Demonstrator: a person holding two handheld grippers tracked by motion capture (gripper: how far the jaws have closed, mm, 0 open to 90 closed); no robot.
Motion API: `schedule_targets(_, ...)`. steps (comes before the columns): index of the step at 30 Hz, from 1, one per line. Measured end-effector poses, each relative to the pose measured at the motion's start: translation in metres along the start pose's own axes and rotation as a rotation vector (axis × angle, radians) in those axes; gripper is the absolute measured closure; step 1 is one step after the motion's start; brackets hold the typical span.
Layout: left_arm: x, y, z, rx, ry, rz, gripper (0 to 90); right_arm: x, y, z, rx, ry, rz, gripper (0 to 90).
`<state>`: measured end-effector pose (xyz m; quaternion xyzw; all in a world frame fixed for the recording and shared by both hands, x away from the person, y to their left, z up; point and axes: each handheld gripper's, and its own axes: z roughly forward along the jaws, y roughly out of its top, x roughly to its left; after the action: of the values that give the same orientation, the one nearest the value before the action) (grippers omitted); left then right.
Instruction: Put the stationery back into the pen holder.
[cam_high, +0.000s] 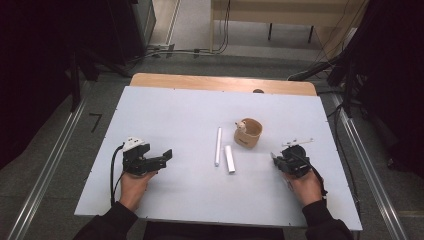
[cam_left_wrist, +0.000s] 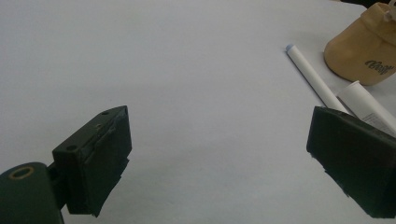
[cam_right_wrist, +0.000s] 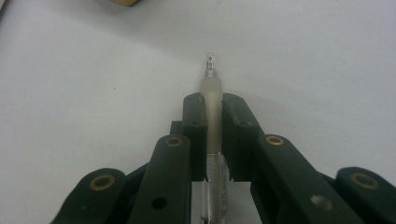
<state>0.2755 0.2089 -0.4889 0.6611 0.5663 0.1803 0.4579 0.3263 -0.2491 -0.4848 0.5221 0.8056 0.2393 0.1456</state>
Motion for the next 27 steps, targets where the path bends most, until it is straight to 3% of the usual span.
schedule_targets(16,0.001,0.000,-0.001,-0.003,0.002,-0.005,6.6,-0.002,-0.001,-0.004,-0.001,0.008,0.009,79.1)
schedule_targets(27,0.001,0.000,-0.001,0.000,0.002,-0.004,6.6,-0.002,0.002,-0.016,-0.058,0.029,0.020,79.1)
